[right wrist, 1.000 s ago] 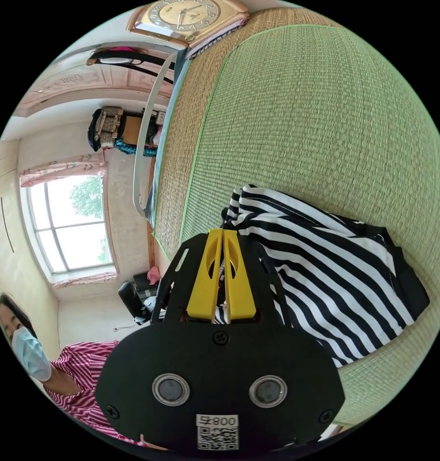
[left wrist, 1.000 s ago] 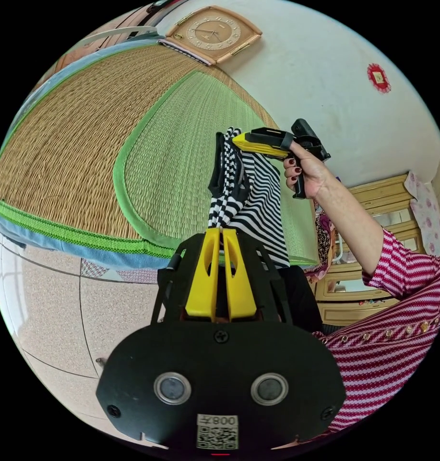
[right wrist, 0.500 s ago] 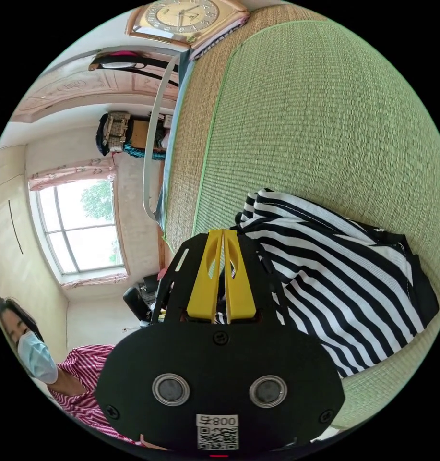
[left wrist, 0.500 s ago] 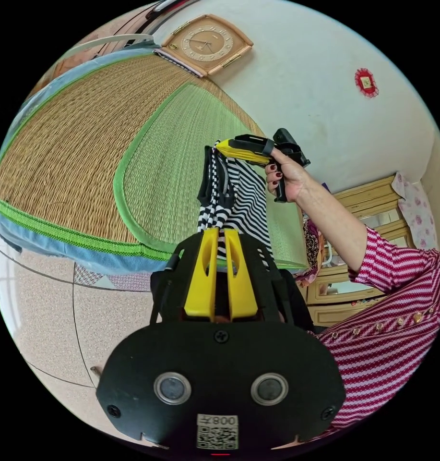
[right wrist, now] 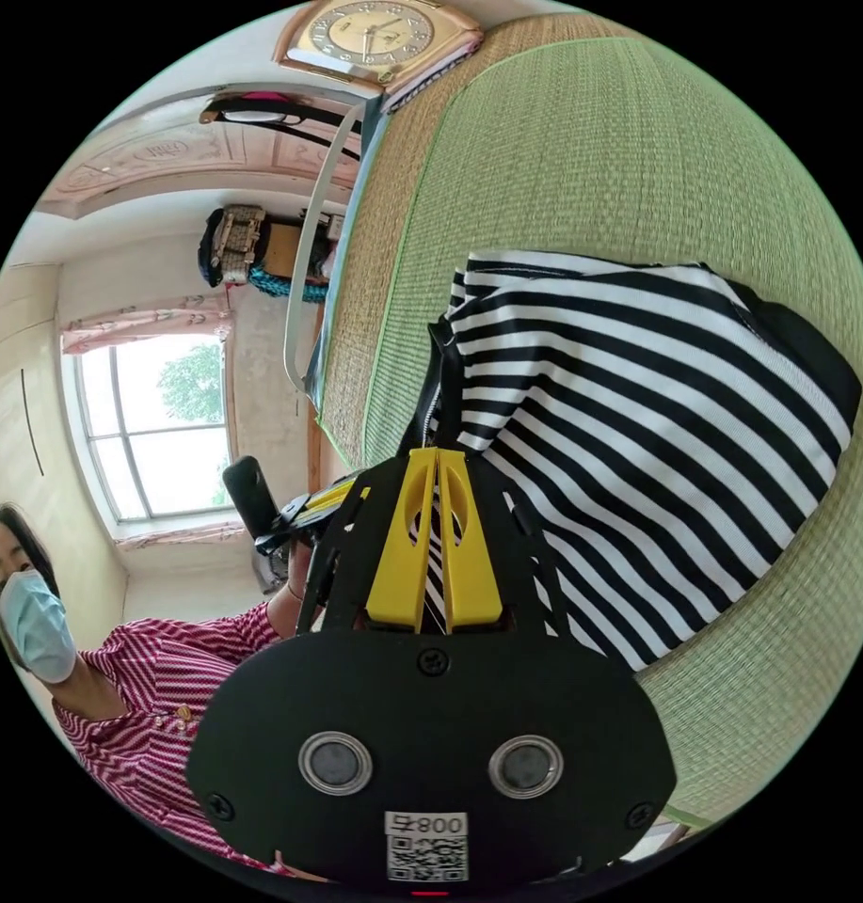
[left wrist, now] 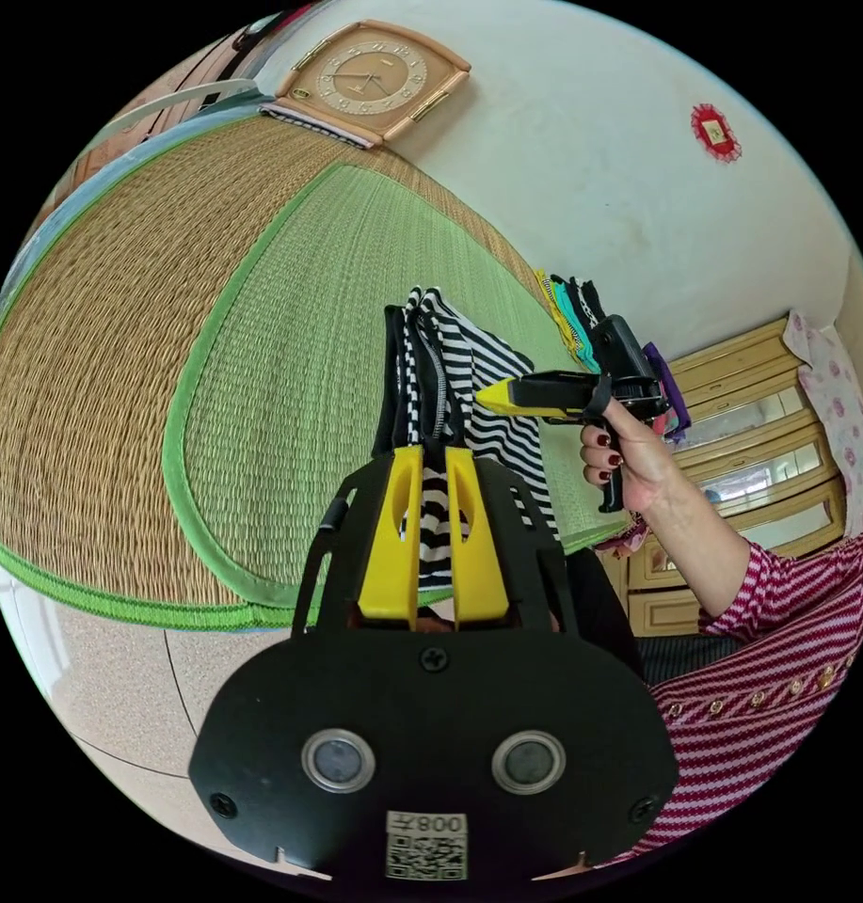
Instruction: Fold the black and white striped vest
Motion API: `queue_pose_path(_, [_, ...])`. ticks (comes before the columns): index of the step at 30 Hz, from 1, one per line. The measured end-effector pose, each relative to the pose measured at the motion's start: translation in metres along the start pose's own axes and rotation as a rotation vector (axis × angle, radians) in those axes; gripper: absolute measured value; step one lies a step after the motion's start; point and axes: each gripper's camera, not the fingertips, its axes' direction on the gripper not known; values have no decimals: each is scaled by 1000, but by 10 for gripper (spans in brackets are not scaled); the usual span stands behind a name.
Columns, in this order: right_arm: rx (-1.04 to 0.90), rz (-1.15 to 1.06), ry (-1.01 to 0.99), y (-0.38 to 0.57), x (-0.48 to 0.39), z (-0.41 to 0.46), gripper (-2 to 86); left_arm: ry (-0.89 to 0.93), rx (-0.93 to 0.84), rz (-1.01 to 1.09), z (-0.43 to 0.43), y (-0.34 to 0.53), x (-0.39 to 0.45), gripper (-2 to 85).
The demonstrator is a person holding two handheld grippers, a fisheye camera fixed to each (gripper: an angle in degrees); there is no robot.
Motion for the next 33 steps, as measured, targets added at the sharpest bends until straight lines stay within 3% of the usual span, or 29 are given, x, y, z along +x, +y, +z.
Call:
queue_pose_path(10, [-44, -20, -35, -5, -13, 8, 1, 46, 62, -85, -4, 6, -28, 18])
queue_pose_path(17, [-64, 9, -17, -22, -20, 10, 1, 119, 102, -116, -15, 19, -38, 63])
queue_pose_path(24, [-24, -15, -44, -5, -36, -32, 6, 131, -15, -131, -7, 42, -40, 113])
queue_pose_path(33, [72, 70, -78, 89, -17, -119, 48, 122, -124, -104, 12, 35, -41, 105])
